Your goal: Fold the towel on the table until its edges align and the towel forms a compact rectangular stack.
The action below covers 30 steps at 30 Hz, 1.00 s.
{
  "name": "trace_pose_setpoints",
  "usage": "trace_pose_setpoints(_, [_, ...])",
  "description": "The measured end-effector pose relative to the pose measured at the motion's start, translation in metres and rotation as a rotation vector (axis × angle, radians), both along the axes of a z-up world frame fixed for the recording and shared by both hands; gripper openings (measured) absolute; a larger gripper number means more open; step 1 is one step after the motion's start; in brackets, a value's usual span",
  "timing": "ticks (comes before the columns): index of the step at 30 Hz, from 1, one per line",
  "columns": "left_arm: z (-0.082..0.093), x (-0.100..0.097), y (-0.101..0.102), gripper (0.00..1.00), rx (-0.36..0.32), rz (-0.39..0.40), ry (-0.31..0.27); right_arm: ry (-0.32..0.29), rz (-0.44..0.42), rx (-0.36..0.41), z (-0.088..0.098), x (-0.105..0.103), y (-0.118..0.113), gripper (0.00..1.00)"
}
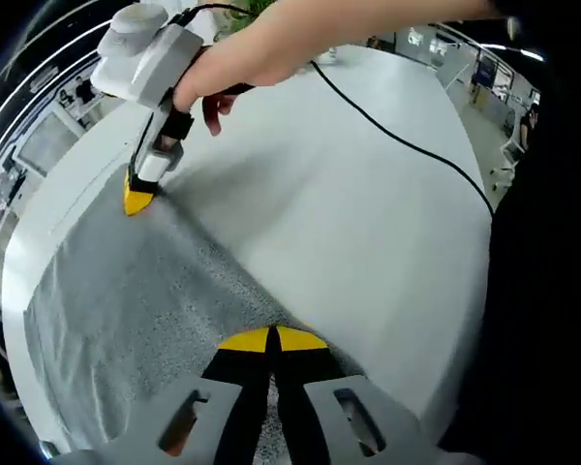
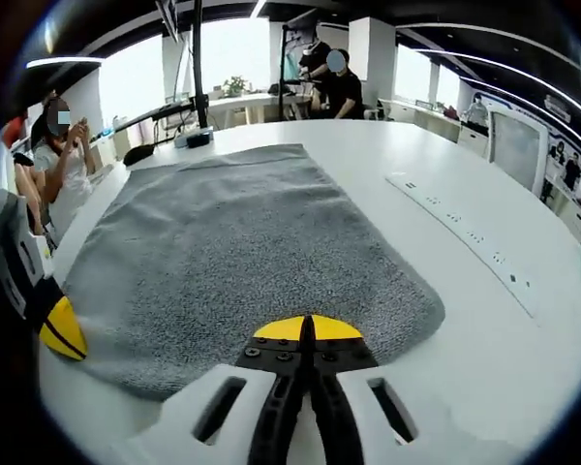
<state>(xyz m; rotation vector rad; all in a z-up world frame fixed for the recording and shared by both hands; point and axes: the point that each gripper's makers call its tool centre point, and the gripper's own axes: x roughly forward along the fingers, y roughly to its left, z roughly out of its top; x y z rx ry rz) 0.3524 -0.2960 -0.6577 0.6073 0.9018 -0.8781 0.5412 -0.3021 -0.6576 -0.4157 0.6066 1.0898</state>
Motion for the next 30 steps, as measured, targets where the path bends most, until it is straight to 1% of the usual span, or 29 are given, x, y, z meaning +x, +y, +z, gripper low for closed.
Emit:
trace_pose_setpoints(4, [-0.001,-0.002,0.006,0.01,-0.002,0.005,-0.01,-0.008,-0.03,-0.02,0.001,-0.004,-0.014,0.0])
trace_pose_setpoints(6, [0.0,-0.002,0.008,0.01,-0.017,0.018,-0.015,0.016,-0.087,0.001,0.0,-0.005,-0.022,0.0])
trace_pose_setpoints(7, [0.0,-0.002,0.009,0.01,-0.02,0.022,-0.014,0.019,-0.1,0.007,0.001,-0.007,-0.026,0.0])
trace_pose_setpoints(14, [0.0,-0.008,0.016,0.01,-0.029,0.04,-0.021,0.009,-0.147,-0.011,0.001,-0.021,-0.043,0.0])
trace_pose_setpoints(18, [0.0,-0.01,0.02,0.01,-0.049,0.061,-0.01,0.032,-0.198,0.013,0.0,-0.028,-0.053,0.0])
trace_pose_setpoints(23, [0.0,-0.013,0.022,0.01,-0.057,0.068,-0.01,0.031,-0.209,0.003,0.0,-0.035,-0.06,0.0])
trace_pose_setpoints(30, [0.0,-0.015,0.026,0.01,-0.066,0.101,0.007,0.032,-0.238,0.022,0.001,-0.043,-0.064,0.0])
